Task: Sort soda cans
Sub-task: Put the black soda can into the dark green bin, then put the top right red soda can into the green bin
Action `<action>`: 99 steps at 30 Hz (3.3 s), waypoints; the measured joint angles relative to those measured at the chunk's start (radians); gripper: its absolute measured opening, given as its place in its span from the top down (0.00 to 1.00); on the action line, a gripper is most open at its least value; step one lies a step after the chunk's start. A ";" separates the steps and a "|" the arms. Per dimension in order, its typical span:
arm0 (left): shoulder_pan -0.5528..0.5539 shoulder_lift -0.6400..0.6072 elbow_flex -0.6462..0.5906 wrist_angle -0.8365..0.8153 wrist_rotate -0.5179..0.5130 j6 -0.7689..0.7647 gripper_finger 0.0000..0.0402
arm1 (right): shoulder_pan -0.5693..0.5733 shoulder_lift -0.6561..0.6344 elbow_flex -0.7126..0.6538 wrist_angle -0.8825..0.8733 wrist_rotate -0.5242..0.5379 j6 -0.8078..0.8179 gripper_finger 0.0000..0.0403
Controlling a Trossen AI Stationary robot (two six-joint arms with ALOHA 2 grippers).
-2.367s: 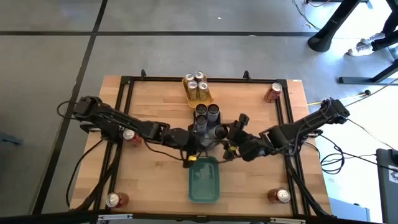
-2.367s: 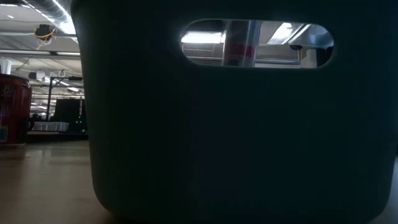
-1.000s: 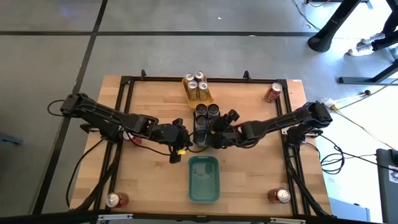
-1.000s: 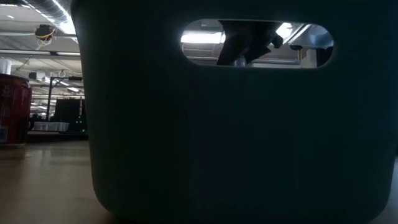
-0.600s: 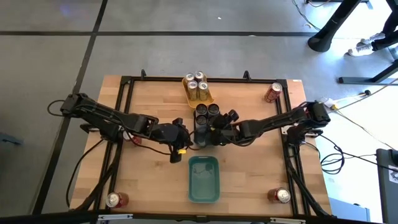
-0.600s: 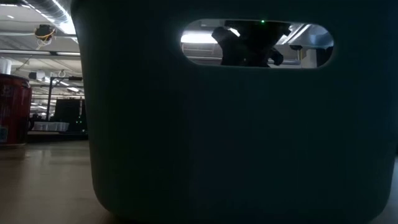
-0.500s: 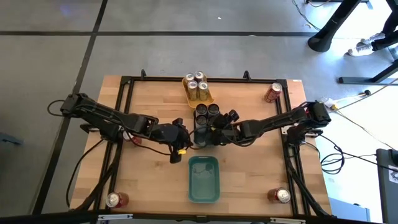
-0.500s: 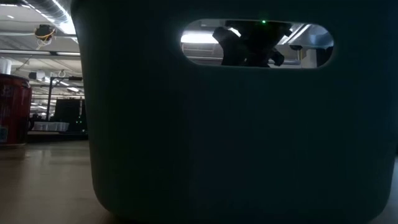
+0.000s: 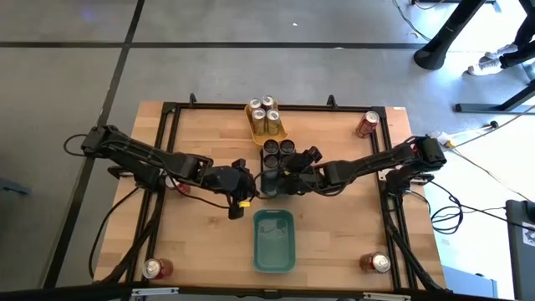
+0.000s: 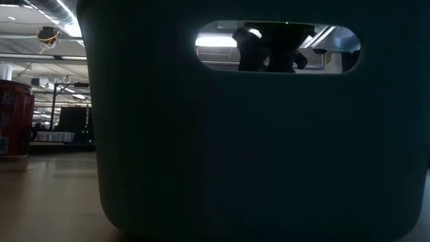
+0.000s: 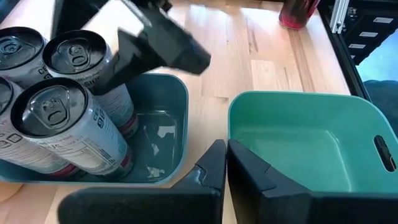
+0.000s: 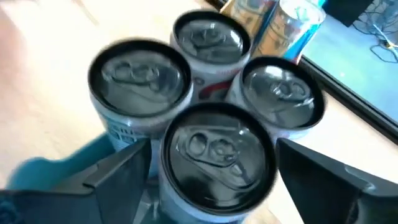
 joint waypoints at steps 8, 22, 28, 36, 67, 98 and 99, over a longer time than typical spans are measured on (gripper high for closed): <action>0.000 0.000 0.000 0.000 0.000 -0.001 0.99 | 0.000 -0.103 0.090 -0.205 -0.105 -0.035 0.15; 0.000 0.000 0.000 -0.001 0.000 -0.002 1.00 | -0.098 -0.290 0.168 -0.783 0.002 0.108 0.15; 0.000 0.000 0.000 -0.001 0.000 -0.002 1.00 | -0.268 -0.299 0.168 -0.968 0.000 0.119 0.15; 0.000 0.000 0.000 -0.001 0.000 0.013 1.00 | -0.559 -0.299 0.168 -0.936 -0.111 -0.087 0.15; 0.002 0.000 -0.007 0.000 0.000 0.067 1.00 | -1.115 -0.049 0.164 -0.800 -0.350 -0.418 0.15; 0.003 0.000 -0.059 0.061 0.000 0.069 1.00 | -1.112 0.118 0.165 -0.893 -0.339 -0.406 0.15; 0.003 0.000 -0.059 0.065 0.000 0.069 1.00 | -1.112 0.117 0.166 -0.893 -0.346 -0.408 0.15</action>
